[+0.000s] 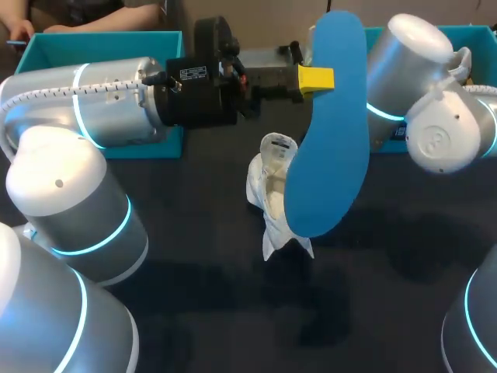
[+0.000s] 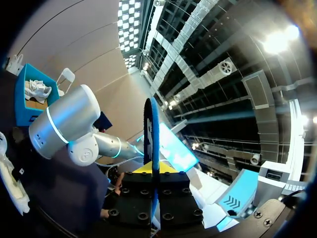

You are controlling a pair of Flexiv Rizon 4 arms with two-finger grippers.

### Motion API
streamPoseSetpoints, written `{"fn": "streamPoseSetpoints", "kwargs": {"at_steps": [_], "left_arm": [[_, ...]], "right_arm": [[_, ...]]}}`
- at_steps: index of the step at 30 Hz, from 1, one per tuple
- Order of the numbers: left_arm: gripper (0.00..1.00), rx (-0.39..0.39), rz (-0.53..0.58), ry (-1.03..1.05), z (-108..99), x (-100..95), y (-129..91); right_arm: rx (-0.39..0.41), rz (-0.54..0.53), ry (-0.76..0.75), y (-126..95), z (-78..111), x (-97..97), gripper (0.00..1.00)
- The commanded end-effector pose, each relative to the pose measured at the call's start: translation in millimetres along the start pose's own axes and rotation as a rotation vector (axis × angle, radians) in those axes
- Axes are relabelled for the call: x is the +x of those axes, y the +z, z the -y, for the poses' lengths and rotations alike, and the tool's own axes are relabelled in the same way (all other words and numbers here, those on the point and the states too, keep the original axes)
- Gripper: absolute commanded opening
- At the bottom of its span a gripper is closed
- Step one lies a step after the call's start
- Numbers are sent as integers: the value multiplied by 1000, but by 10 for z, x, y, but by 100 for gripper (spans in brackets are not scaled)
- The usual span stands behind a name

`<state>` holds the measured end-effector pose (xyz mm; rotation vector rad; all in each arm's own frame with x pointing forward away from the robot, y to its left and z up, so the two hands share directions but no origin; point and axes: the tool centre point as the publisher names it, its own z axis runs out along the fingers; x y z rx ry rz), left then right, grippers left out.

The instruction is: Take the shoe out of the shoebox, open the shoe tongue, remove and reinsert the insole, then place the shoe into the shoebox

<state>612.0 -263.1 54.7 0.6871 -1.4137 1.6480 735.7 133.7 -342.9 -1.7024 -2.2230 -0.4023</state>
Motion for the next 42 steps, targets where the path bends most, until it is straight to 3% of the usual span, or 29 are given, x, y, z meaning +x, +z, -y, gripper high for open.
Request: {"fn": "streamPoseSetpoints", "kwargs": {"at_steps": [1, 8, 22, 30, 31, 32, 33, 34, 42], "left_arm": [[0, 2, 2, 0, -1, -6, 34], [0, 2, 2, 0, -1, -6, 34], [0, 2, 2, 0, -1, -6, 34], [0, 2, 2, 0, -1, -6, 34], [0, 2, 2, 0, -1, -6, 34], [0, 2, 2, 0, -1, -6, 34], [0, 2, 2, 0, -1, -6, 34], [0, 2, 2, 0, -1, -6, 34], [0, 2, 2, 0, -1, -6, 34]], "right_arm": [[-129, 11, 51, 5, 151, 75, 0], [-173, 5, 81, 88, 185, 122, 0], [-118, -11, 100, 394, 172, 103, 0], [-107, -49, 137, 445, 189, 14, 0], [-109, -57, 138, 444, 191, 9, 12], [-109, -63, 144, 441, 191, 8, 40], [-101, -66, 151, 436, 193, 7, 89], [-102, -79, 155, 429, 195, 9, 100], [-99, -192, 209, 189, 290, 97, 100]]}}
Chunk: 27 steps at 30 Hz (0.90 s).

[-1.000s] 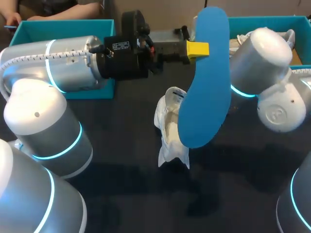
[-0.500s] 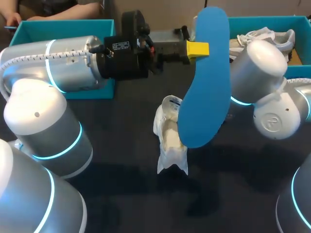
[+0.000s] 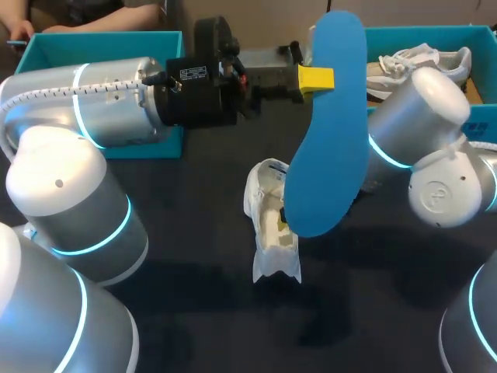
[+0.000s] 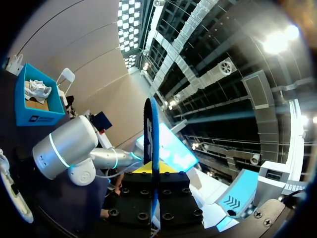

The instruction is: Take the shoe out of the shoebox, open the shoe tongue, remove and reinsert the insole, then place the shoe into the shoebox

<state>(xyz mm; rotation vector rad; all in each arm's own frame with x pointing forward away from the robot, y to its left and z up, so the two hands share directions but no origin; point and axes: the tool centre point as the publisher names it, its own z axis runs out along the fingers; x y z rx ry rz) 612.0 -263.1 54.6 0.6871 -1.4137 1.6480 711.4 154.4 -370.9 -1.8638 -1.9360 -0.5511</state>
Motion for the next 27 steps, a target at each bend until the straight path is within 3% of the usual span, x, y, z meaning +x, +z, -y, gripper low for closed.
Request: {"fn": "streamPoseSetpoints", "kwargs": {"at_steps": [1, 11, 27], "left_arm": [[0, 2, 2, 0, -1, -6, 35], [0, 2, 2, 0, -1, -6, 35], [0, 2, 2, 0, -1, -6, 35]], "right_arm": [[-10, -61, 3, -224, 90, -9, 100], [-68, -214, -36, -674, 106, 140, 100], [-68, -214, -36, -674, 106, 140, 100]]}}
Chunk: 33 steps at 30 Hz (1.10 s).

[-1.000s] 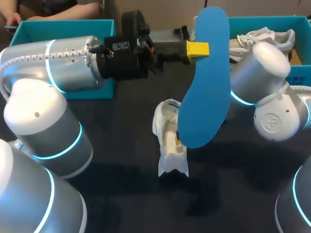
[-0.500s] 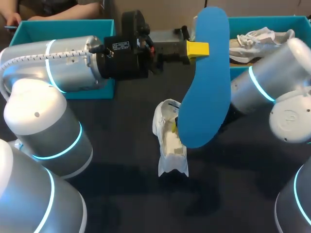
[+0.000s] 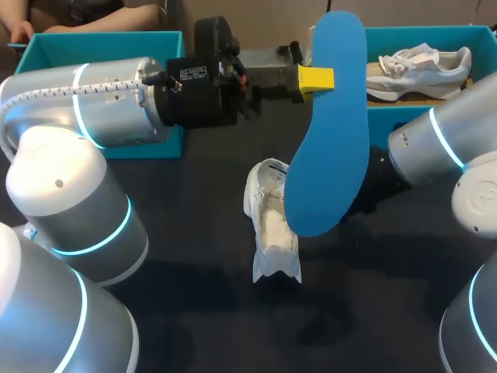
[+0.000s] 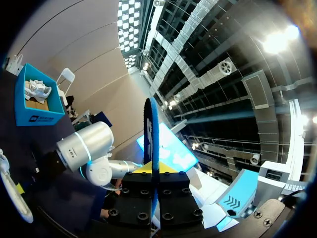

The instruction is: Take the shoe out of the shoebox, open the shoe tongue, remove and reinsert the insole, then place the shoe into the shoebox

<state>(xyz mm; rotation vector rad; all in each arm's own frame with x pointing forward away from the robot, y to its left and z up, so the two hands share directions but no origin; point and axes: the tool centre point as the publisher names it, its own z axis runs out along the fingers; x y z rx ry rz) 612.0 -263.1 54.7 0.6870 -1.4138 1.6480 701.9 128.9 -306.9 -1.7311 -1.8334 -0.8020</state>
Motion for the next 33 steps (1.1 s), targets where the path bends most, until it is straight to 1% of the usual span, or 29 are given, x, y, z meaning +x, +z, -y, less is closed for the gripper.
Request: {"fn": "streamPoseSetpoints", "kwargs": {"at_steps": [1, 2, 3, 4, 5, 6, 7, 8, 9, 11, 12, 13, 14, 15, 21, 28, 30, 32, 33], "left_arm": [[0, 2, 2, 0, -1, -6, 34], [0, 2, 2, 0, -1, -6, 34], [0, 2, 2, 0, -1, -6, 34], [0, 2, 2, 0, -1, -6, 34], [0, 2, 2, 0, -1, -6, 34], [0, 2, 2, 0, -1, -6, 34], [0, 2, 2, 0, -1, -6, 34], [0, 2, 2, 0, -1, -6, 34], [0, 2, 2, 0, -1, -6, 34], [0, 2, 2, 0, -1, -6, 34], [0, 2, 2, 0, -1, -6, 34], [0, 2, 2, 0, -1, -6, 34], [0, 2, 2, 0, -1, -6, 34], [0, 2, 2, 0, -1, -6, 34], [0, 2, 2, 0, -1, -6, 34], [0, 2, 2, 0, -1, -6, 34], [0, 2, 2, 0, -1, -6, 34], [0, 2, 2, 0, -1, -6, 34], [0, 2, 2, 0, -1, -6, 34]], "right_arm": [[-2, 1, 0, 3, 8, 8, 100], [-38, -36, -15, -34, 8, 50, 100], [-54, -72, -28, -68, 3, 84, 100], [-63, -88, -8, -103, -3, 94, 100], [-64, -92, -40, -133, -13, 124, 100], [-56, -69, -42, -167, -28, 170, 100], [-53, -70, -50, -204, -47, 204, 100], [-63, -103, -64, -250, -59, 251, 100], [-59, -99, -60, -289, -73, 280, 100], [-82, -168, -65, -379, -89, 319, 100], [-89, -186, -50, -427, -97, 324, 100], [-107, -226, -57, -481, -101, 340, 100], [-104, -219, -18, -534, -102, 346, 100], [-117, -224, -24, -562, -101, 348, 100], [-174, -374, 27, -770, -98, 368, 100], [-192, -468, 44, -947, -159, 435, 100], [-195, -485, 36, -988, -175, 468, 100], [-181, -466, 33, -1033, -184, 509, 100], [-180, -489, 17, -1056, -188, 527, 100]]}}
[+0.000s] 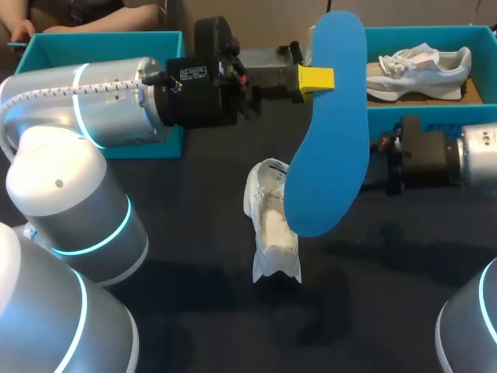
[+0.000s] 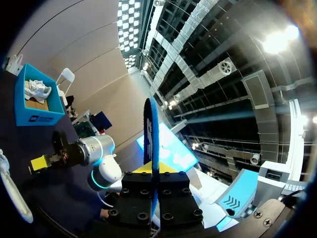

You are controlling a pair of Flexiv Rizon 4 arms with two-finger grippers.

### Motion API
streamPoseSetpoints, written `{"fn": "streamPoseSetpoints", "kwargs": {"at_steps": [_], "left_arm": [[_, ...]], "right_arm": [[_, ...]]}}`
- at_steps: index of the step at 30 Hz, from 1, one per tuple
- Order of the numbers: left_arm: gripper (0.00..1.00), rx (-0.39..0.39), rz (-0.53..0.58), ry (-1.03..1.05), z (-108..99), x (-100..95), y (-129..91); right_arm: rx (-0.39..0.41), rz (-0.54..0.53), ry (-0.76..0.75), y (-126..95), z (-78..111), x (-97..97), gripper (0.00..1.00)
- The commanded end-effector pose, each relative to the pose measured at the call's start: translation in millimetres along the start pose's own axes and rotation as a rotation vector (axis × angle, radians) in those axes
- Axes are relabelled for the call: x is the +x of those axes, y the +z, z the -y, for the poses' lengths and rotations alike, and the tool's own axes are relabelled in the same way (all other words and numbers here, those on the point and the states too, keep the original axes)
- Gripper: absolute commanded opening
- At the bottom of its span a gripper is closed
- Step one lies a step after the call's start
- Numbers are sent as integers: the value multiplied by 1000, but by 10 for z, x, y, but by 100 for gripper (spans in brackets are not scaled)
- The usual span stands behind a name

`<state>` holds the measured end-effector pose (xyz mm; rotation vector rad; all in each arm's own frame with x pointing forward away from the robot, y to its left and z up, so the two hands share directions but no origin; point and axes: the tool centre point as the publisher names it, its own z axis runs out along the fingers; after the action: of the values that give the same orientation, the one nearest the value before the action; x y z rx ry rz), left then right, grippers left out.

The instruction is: Take the shoe out of the shoebox, open the shoe tongue, remove and reinsert the insole, then place the shoe into the shoebox

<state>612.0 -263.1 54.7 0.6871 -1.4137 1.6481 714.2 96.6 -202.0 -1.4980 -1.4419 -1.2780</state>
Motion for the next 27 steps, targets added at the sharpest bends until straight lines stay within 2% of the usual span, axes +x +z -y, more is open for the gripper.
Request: {"fn": "streamPoseSetpoints", "kwargs": {"at_steps": [1, 3, 27], "left_arm": [[0, 2, 2, 0, -1, -6, 34], [0, 2, 2, 0, -1, -6, 34], [0, 2, 2, 0, -1, -6, 34]], "right_arm": [[9, -19, -9, -78, -2, 88, 100], [13, -18, -19, -108, -12, 143, 100], [25, -31, -3, -124, -52, 174, 100]]}}
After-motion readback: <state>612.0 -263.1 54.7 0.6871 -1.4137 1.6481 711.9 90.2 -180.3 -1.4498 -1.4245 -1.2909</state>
